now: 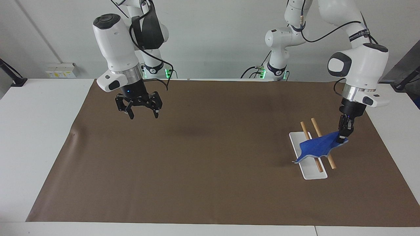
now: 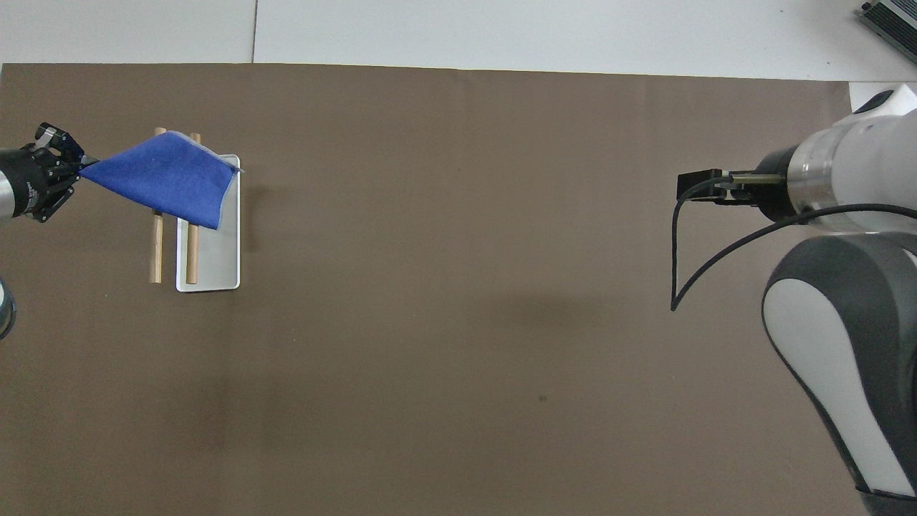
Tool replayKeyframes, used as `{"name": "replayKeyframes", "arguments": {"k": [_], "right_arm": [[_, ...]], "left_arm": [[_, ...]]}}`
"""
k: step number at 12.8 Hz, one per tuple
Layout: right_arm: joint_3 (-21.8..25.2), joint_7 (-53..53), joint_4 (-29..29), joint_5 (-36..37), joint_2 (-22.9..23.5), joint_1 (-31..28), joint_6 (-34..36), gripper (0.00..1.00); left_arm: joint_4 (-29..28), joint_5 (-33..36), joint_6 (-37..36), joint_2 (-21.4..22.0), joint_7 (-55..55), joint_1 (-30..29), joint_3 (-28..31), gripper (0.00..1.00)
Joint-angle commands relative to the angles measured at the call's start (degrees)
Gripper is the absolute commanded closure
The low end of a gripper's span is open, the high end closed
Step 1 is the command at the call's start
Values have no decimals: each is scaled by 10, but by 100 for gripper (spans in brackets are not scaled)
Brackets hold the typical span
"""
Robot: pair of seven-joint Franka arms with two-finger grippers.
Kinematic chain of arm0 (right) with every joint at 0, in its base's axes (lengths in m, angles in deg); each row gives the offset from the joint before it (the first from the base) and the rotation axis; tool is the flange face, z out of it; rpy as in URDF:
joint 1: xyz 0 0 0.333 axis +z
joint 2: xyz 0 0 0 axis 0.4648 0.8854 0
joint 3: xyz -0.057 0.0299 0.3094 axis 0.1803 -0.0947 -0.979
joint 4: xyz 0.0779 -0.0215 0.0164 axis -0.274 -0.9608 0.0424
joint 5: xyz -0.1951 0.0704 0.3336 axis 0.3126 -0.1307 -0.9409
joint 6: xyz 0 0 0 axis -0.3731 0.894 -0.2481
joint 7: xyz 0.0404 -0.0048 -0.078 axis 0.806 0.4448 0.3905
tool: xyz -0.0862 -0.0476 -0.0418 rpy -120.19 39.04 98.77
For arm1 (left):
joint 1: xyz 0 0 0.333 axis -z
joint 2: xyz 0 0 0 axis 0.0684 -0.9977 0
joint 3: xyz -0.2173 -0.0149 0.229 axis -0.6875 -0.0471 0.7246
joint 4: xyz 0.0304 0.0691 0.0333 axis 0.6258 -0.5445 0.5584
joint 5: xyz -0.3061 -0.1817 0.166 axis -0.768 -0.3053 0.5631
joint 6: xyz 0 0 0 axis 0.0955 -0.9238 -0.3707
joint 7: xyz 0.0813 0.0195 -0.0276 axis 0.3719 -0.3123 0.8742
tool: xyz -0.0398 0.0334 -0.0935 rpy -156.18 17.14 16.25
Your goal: Right arm passes towel to left arm to hang
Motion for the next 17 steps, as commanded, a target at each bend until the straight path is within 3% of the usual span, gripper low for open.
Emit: {"name": "replayKeyframes", "arguments": {"k": [1, 4, 11, 12, 15, 16, 17], "right_arm": [[-4, -13, 72, 15, 1, -33, 97, 0], [8, -13, 107, 15, -5, -40, 165, 0], [43, -4, 107, 15, -28, -40, 216, 0], [47, 2, 107, 14, -35, -40, 215, 0], [42, 5, 104, 14, -36, -34, 215, 0], [44, 17, 100, 11, -38, -36, 218, 0], [51, 42, 95, 10, -42, -34, 224, 0]], "left_arm": [[-4, -8, 11, -2, -13, -4, 5, 100], [-9, -6, 10, -1, -14, -6, 12, 100], [-72, -5, 49, 2, -14, -7, 14, 100], [-72, -5, 47, 3, -15, -7, 14, 96], [-67, -5, 47, 1, -15, -7, 15, 35], [-65, -5, 47, 0, -15, -7, 19, 17], [-63, -3, 46, -1, -22, -6, 24, 6]]}}
